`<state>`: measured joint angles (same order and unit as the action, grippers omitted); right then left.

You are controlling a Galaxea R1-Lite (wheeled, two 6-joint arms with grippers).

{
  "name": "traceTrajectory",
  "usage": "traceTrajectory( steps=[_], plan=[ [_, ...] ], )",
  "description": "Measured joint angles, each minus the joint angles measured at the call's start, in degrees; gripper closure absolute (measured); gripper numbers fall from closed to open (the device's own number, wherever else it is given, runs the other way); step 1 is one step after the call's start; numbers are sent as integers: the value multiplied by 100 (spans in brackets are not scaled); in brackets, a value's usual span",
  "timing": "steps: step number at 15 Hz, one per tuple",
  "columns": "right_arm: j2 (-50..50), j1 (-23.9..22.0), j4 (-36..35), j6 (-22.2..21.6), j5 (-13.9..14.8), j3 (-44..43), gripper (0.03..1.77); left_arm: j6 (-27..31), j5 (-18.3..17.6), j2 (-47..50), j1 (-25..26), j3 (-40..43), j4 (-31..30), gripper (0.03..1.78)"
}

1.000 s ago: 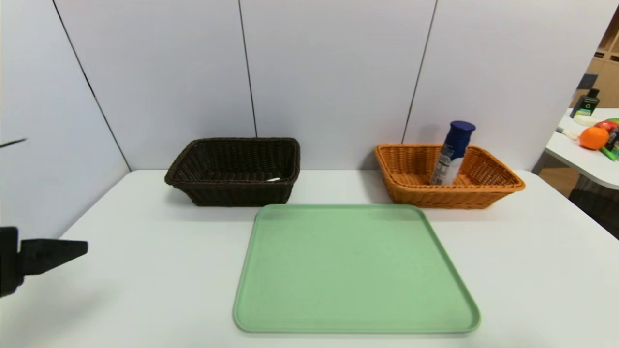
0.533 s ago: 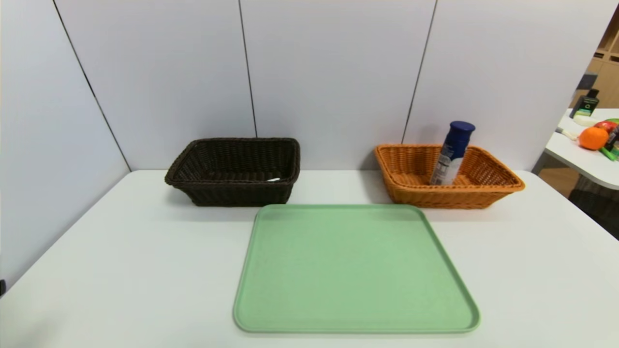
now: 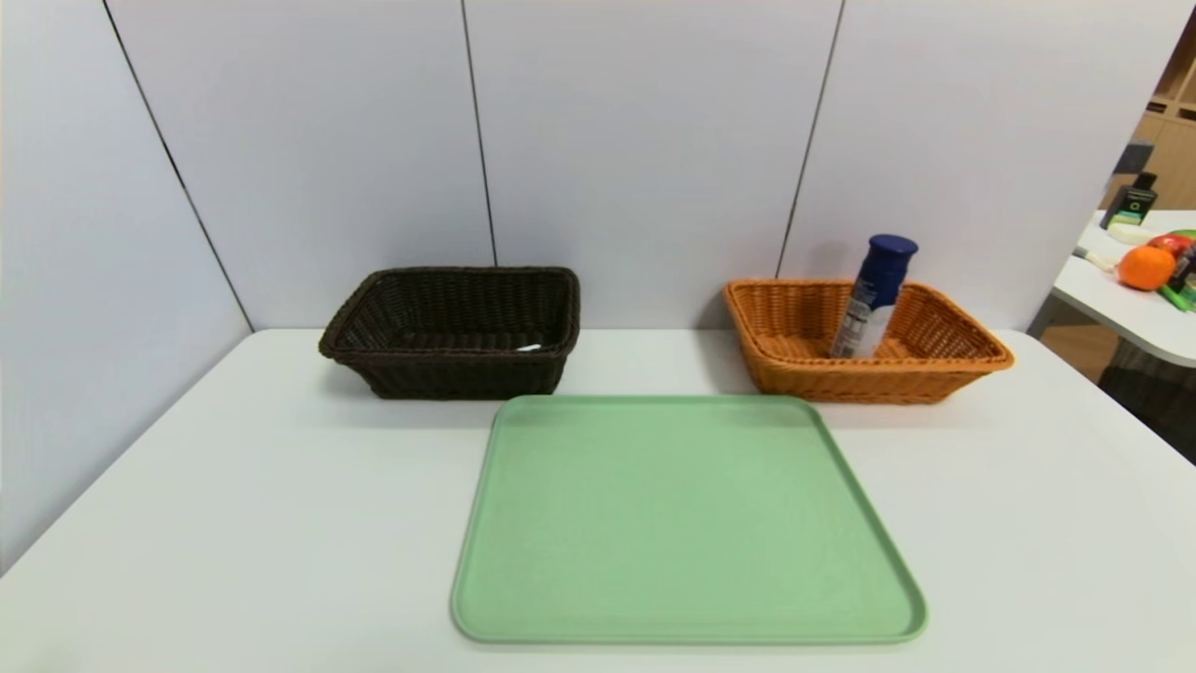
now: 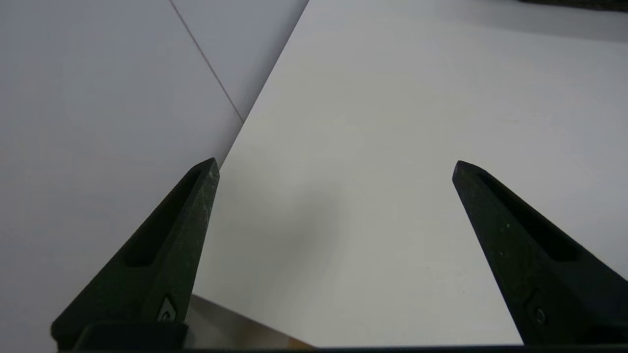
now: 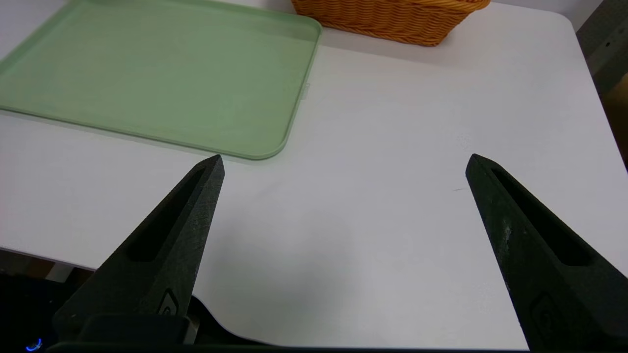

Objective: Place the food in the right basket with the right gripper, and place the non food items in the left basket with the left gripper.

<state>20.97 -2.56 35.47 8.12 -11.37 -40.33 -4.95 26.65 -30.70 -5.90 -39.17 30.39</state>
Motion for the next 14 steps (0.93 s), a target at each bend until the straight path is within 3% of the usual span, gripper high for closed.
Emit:
traceTrajectory(
  steps=[4,8,14],
  plan=[
    [-188,0,71,0,-44,50,10,660,-1058,622,277,651,-970,12],
    [-430,4,311,0,7,180,10,944,-2013,1234,603,1097,-1135,12],
    [-811,100,452,1,11,428,10,972,-2315,1937,639,1473,-917,12]
  ],
)
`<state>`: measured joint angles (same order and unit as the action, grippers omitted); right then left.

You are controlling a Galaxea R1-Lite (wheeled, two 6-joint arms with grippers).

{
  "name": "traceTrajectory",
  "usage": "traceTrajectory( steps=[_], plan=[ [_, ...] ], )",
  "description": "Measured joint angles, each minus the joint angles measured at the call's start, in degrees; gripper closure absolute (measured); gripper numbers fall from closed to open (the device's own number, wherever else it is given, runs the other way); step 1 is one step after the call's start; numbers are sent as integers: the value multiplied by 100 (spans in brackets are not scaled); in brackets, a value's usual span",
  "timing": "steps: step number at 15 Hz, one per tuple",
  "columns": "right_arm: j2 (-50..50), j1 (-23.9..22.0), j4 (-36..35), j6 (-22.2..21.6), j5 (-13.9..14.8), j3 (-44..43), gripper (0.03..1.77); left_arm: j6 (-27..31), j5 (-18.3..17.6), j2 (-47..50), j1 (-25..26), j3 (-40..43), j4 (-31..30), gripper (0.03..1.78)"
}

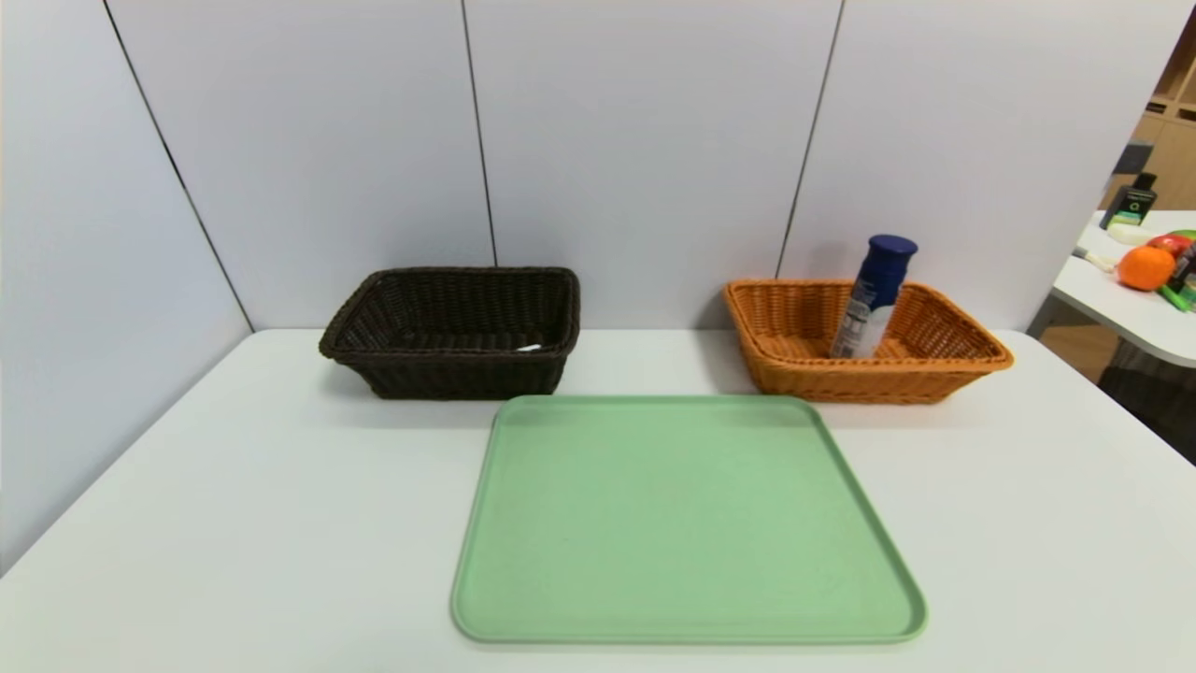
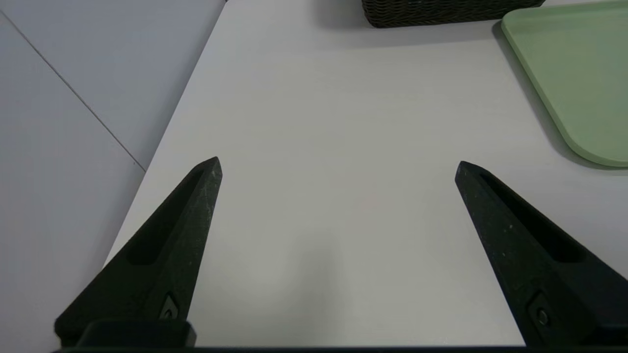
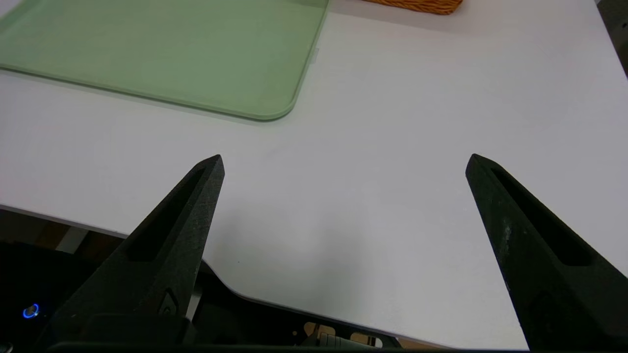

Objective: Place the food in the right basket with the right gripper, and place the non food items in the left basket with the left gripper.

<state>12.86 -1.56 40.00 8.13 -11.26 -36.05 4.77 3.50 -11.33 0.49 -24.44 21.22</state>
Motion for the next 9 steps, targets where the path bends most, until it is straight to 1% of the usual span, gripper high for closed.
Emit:
traceTrajectory(
  steps=[1,3,6,8,9],
  plan=[
    [-35,11,21,-1,0,28,10,13,-39,56,0,22,-4,12],
    [-200,62,27,-1,-6,122,10,13,-277,173,0,85,-26,12],
    [-647,140,-34,-22,-4,364,10,11,-388,362,-7,249,-63,12],
    [-973,149,-338,-45,-17,647,10,-2,-564,566,-13,494,-235,12],
    [-1075,156,-688,-78,-4,813,10,-11,-622,658,-13,686,-417,12]
  ],
)
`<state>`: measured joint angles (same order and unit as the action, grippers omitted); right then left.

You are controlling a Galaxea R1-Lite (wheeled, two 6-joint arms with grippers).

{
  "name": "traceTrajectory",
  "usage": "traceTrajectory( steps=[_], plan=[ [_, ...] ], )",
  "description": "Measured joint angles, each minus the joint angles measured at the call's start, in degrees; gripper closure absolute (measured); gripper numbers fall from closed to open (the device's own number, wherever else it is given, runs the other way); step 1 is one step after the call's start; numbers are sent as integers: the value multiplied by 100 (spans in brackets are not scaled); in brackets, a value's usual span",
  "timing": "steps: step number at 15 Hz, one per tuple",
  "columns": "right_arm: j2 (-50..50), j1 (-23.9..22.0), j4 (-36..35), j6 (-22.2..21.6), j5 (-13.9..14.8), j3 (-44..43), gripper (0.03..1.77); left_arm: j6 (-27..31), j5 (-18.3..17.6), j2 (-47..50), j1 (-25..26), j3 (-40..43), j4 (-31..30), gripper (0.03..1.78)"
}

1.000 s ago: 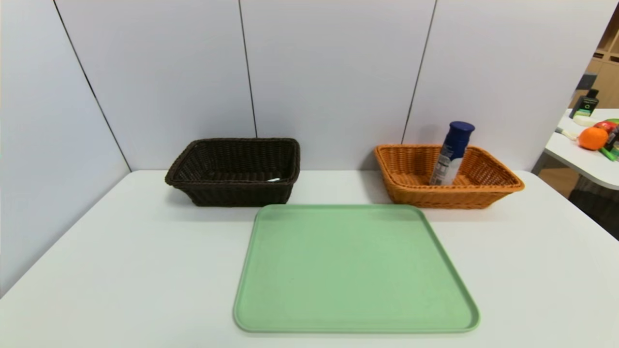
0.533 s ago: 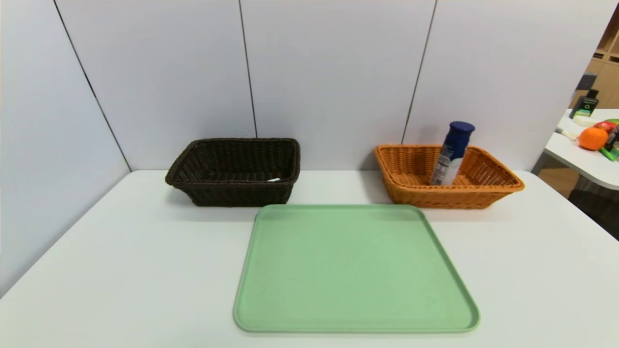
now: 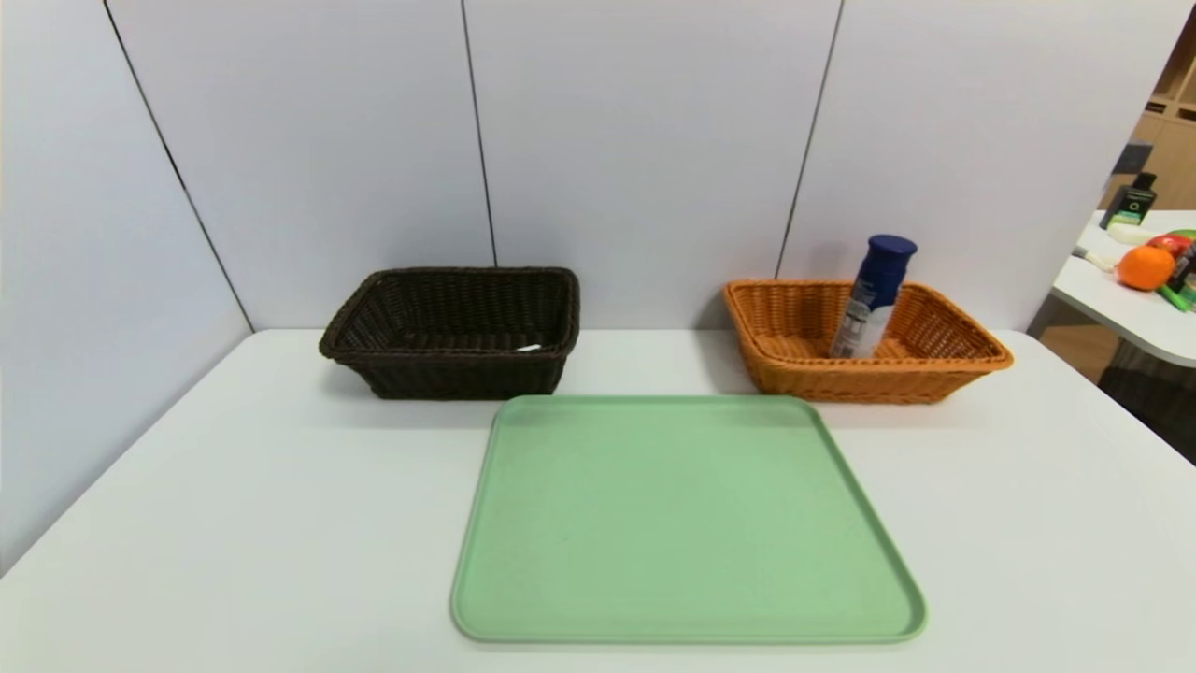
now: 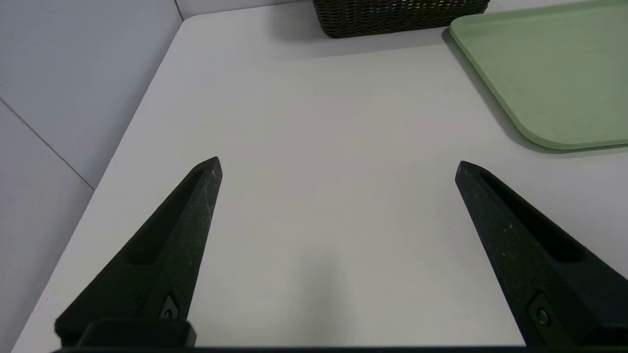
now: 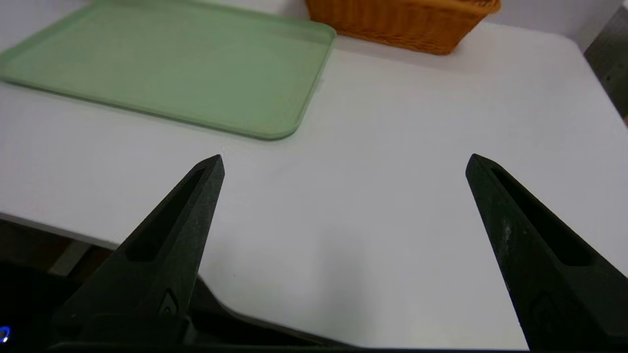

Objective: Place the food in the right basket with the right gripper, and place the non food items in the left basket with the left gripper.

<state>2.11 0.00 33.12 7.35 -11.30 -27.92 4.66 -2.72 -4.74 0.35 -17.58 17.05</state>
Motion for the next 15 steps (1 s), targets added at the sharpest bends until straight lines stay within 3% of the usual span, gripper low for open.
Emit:
traceTrajectory(
  steps=[4,8,11,15],
  plan=[
    [-178,0,-1885,-88,91,987,10,16,-76,306,-5,789,-1093,12],
    [-211,0,-3502,-99,174,2087,10,22,-72,458,-11,1189,-1165,12],
    [-213,0,-3977,-94,343,2623,10,-6,-61,474,-15,1379,-1191,12],
    [-216,0,-3800,-99,714,2770,10,18,60,479,-20,1521,-1163,12]
  ],
)
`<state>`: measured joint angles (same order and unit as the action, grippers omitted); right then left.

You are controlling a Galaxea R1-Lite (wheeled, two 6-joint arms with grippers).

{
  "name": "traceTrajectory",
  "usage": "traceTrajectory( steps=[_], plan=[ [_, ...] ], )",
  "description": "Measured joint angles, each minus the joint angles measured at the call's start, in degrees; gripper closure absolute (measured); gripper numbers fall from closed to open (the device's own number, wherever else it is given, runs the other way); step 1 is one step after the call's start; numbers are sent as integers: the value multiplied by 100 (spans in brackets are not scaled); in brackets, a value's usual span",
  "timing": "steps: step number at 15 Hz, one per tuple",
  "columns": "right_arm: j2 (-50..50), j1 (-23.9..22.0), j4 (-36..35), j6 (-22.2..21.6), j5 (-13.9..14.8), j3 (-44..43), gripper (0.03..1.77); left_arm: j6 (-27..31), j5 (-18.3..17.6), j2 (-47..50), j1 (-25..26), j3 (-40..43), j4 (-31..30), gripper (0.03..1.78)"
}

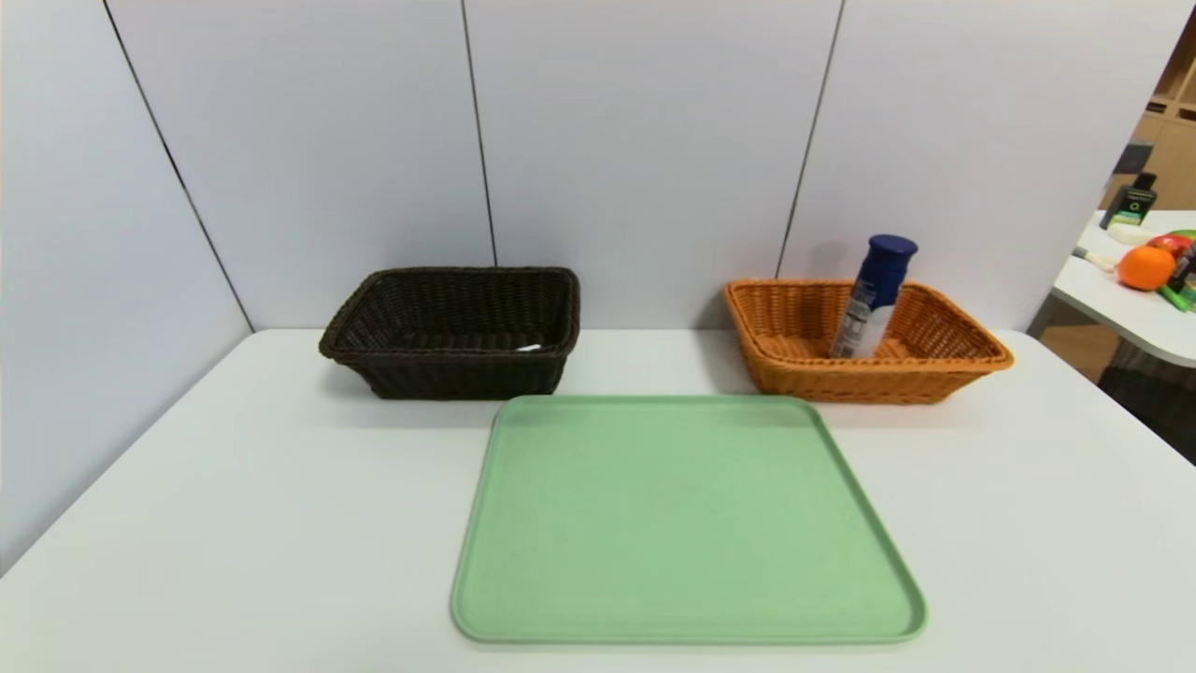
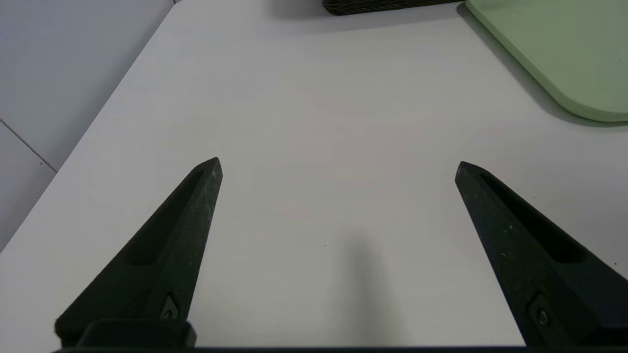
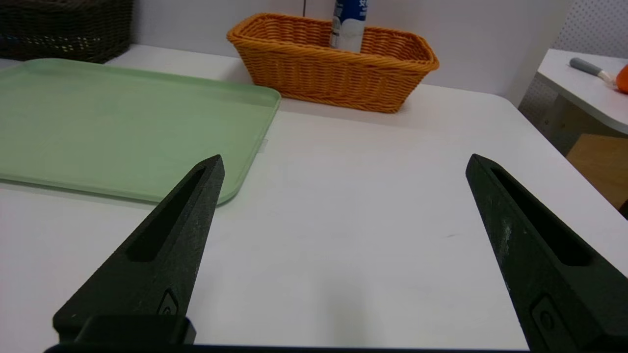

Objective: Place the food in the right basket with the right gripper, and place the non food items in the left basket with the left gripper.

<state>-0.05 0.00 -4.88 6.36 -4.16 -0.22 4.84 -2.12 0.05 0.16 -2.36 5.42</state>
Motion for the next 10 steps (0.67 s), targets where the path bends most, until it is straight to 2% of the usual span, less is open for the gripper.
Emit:
traceTrajectory(
  steps=[3,10],
  plan=[
    [0,0,586,-78,146,9,10,-10,1,0,0,22,-2,12],
    [0,0,547,-286,193,4,10,-200,20,2,0,41,-33,12]
  ],
)
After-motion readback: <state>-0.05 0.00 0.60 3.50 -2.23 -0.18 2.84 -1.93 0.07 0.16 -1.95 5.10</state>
